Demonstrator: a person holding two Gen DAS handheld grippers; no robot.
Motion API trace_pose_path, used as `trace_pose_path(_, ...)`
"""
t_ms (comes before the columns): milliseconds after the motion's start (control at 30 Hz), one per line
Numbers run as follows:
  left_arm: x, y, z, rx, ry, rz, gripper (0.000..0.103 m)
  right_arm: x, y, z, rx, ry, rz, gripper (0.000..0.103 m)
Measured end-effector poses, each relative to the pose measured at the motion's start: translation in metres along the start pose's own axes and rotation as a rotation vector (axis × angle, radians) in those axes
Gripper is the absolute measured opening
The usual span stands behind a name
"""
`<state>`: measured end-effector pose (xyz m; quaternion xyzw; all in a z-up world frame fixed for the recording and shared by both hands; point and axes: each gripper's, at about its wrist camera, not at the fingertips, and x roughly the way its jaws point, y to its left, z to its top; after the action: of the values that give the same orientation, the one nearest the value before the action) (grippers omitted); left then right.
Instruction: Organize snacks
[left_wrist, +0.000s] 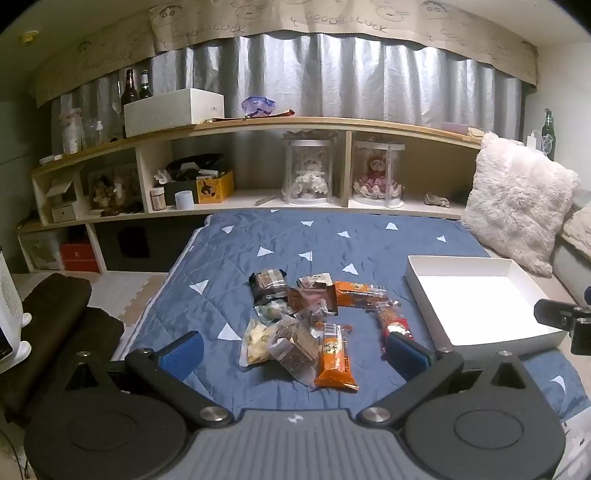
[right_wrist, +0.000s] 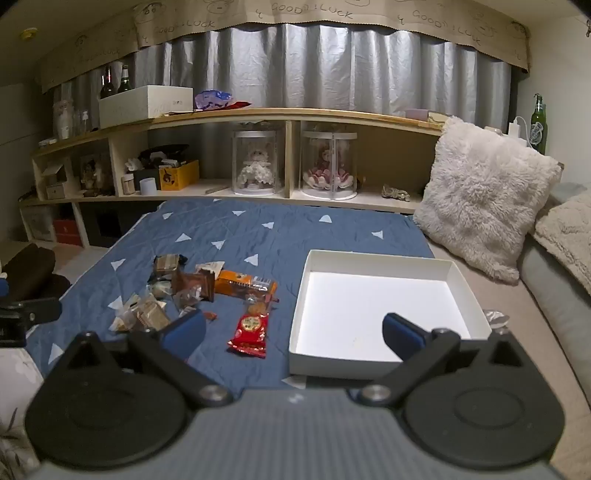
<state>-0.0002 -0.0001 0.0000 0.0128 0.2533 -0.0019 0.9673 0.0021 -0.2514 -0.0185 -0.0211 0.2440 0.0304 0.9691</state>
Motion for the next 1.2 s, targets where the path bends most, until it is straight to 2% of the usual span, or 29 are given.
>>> trace_pose_path(1200, 0.0001, 0.0001, -0.0001, -0.001, 0.006, -0.002, 0.103, 0.0002, 0.0026, -0.0024, -0.01, 0.009, -0.005, 0.102)
